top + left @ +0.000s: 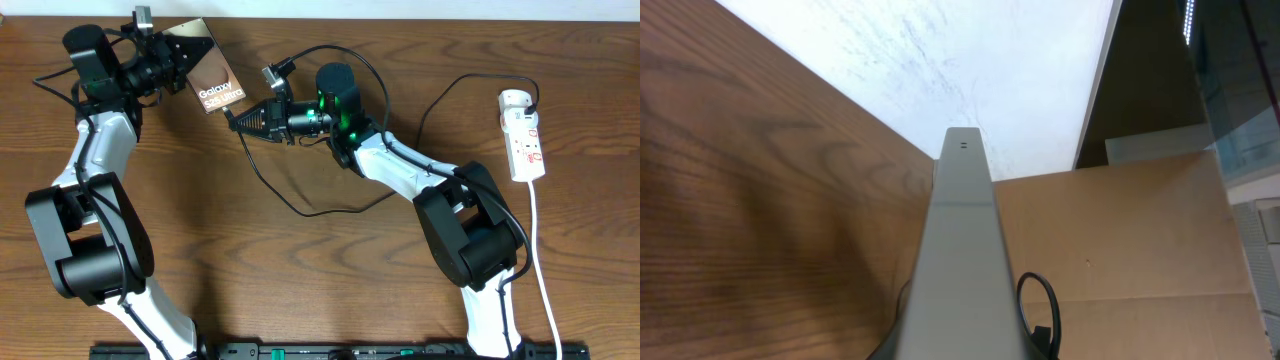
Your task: Plug charger to phone and switch on socket
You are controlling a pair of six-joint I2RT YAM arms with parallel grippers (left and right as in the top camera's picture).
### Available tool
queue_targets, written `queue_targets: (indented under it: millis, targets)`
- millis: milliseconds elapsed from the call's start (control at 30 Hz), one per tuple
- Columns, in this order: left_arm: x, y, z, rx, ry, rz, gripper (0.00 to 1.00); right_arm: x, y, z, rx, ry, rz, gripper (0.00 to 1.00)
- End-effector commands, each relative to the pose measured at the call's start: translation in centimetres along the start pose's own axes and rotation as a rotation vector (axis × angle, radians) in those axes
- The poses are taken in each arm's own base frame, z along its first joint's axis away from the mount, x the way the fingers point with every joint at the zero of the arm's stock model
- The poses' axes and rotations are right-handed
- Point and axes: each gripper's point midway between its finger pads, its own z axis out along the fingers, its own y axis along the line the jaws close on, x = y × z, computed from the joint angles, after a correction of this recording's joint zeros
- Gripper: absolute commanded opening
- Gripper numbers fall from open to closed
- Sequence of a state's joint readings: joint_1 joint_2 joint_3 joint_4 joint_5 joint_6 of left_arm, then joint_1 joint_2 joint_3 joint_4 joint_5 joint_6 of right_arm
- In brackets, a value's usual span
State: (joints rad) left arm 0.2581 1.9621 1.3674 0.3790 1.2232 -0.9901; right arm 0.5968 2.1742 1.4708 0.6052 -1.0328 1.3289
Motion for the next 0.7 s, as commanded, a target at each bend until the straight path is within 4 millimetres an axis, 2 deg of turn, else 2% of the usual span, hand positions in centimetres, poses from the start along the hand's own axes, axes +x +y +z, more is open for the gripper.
queue_targets:
  millis: [0, 333, 667]
  targets:
    - [1.18, -1.23, 0.28, 0.044, 0.07, 0.028, 0.07, -2.56, -0.47, -1.04, 0.021, -0.112, 0.0, 0.01]
    - [0.53, -0.99, -0.61, 0.041, 0.052, 0.023, 0.07, -3.09, -0.58, -1.79, 0.022, -0.12, -0.002, 0.01]
    - [0.47, -0.96, -0.59, 0.039, 0.048, 0.024, 0.07, -3.13, -0.59, -1.83, 0.022, -0.121, -0.002, 0.01]
